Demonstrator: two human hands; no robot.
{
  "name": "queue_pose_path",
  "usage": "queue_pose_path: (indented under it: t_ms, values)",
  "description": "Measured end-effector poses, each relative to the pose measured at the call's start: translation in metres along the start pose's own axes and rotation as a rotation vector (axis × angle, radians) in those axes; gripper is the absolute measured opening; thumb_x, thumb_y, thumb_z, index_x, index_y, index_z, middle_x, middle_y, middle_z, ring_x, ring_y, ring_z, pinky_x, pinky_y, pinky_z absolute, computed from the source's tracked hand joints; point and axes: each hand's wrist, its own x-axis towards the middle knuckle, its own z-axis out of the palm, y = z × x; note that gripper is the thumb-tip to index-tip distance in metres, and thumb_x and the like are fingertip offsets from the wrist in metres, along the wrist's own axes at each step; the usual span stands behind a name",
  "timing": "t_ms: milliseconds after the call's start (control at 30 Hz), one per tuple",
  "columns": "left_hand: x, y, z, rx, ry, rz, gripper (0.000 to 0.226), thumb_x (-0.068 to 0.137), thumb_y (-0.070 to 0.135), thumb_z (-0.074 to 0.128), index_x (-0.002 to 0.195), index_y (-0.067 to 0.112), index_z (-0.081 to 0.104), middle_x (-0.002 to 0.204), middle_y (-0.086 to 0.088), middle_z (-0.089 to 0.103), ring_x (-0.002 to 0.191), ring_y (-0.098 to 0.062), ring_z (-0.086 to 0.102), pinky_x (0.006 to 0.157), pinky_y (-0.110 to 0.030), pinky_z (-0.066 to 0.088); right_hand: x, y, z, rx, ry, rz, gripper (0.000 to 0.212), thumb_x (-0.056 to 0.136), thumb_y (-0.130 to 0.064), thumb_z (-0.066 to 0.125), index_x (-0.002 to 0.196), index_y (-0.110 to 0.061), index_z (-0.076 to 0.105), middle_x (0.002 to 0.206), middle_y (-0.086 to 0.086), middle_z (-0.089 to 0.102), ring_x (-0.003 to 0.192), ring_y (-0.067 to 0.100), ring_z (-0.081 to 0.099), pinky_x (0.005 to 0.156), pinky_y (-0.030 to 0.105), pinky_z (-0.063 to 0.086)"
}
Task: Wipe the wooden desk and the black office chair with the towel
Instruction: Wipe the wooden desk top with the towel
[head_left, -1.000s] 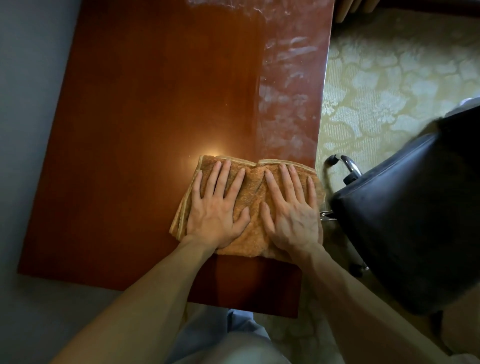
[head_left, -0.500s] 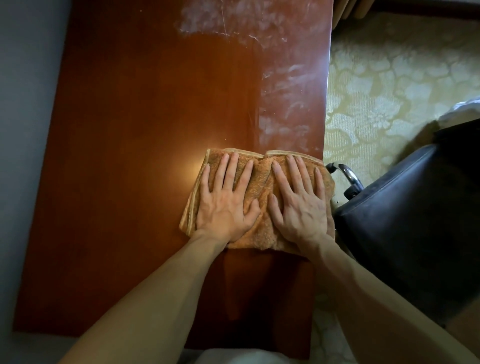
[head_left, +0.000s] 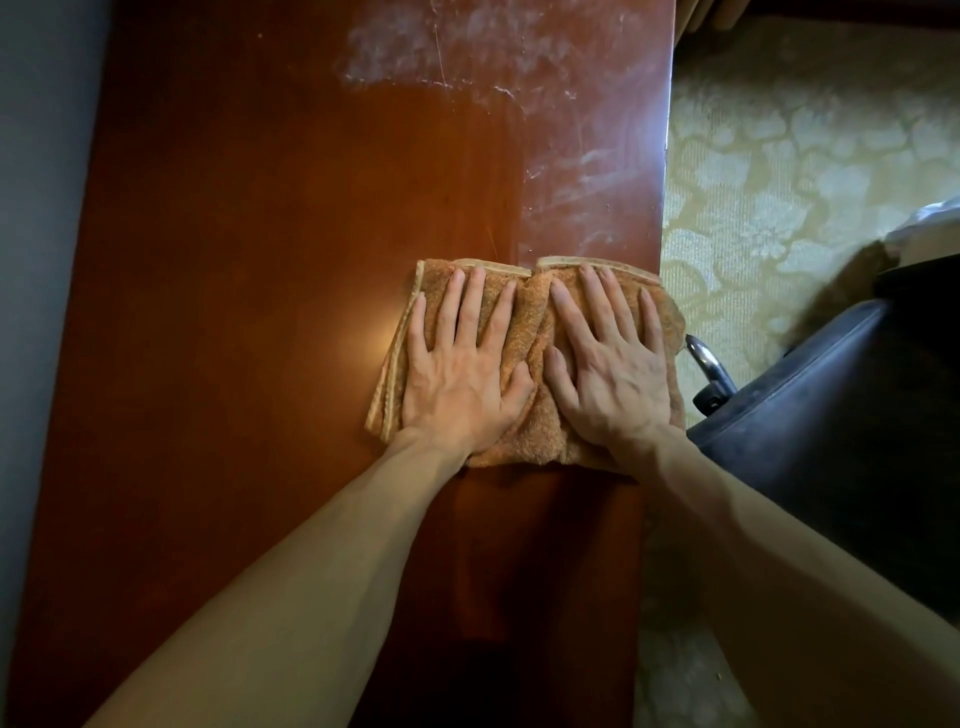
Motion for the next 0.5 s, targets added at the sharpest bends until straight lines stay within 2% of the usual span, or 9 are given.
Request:
queue_pose_path:
  t_ms: [500]
  values:
    - [0.064, 0.003, -0.003, 0.007, 0.065, -0.044, 0.076, 0.1, 0.052, 0.023, 0.165, 0.019, 0.003, 0.173, -0.012, -0.002, 0.159, -0.028, -0.003, 0.126, -0.058, 0.003, 0.073, 0.022, -0.005, 0.012, 0.043, -0.041, 0.067, 0.101, -0.049, 0.033, 0.163, -0.027, 0.024, 0.172, 0.006, 0.016, 0.16, 0.021, 0.008, 0.128, 0.054, 0.007]
